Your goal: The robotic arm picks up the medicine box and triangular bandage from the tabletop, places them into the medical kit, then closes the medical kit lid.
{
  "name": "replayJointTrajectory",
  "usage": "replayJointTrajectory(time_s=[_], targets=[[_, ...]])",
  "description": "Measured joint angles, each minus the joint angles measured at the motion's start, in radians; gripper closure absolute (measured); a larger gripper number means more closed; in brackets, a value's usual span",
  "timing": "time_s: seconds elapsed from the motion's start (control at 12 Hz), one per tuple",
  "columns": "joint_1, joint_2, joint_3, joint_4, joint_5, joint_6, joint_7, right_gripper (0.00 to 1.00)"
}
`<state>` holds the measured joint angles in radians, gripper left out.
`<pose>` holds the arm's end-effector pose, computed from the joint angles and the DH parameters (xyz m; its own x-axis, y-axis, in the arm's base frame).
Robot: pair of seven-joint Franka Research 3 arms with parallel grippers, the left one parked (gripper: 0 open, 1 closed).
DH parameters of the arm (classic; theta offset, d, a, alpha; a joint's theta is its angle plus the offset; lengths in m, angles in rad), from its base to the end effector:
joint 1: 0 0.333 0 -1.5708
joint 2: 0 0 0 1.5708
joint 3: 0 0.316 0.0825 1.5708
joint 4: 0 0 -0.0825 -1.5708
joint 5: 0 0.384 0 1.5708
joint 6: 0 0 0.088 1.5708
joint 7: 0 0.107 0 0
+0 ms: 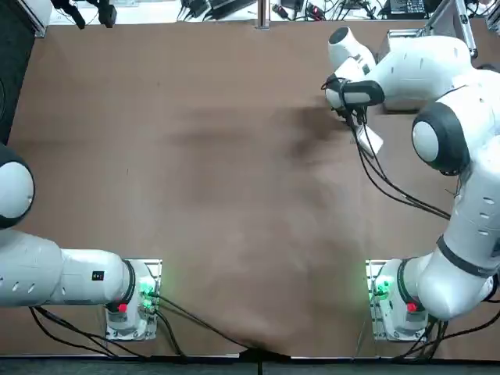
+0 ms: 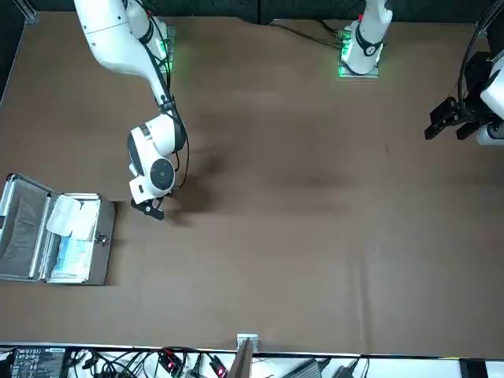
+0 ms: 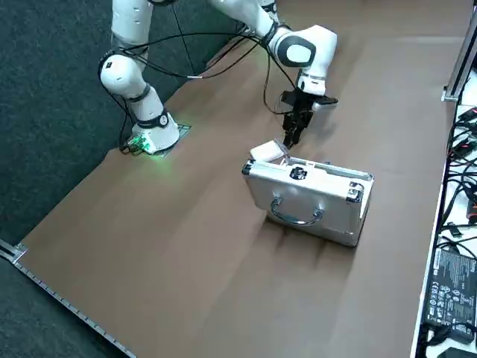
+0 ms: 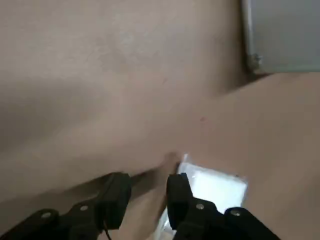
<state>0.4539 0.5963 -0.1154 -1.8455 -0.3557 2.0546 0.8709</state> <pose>0.5722 0.1837 0.1808 0.9525 -0.3018 -0.0415 -0.2434 -0.8358 0.4922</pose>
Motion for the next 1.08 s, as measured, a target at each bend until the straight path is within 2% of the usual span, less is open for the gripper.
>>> replayJointTrajectory(time_s=[0.25,0.75,0.83,0.92,1.0,1.08], targets=[[0.0,0.0,-0.006,0.004,-0.041,-0.025,0.013,0.51],[-0.005,0.012,-0.015,0.004,-0.053,-0.037,0.018,0.54],[-0.005,0.015,-0.016,0.004,-0.053,-0.037,0.019,0.59],[-0.005,0.016,-0.016,0.004,-0.054,-0.041,0.02,0.59],[-0.005,0.016,-0.016,0.004,-0.055,-0.049,0.02,0.67],[-0.005,0.016,-0.016,0.004,-0.055,-0.061,0.02,0.8]])
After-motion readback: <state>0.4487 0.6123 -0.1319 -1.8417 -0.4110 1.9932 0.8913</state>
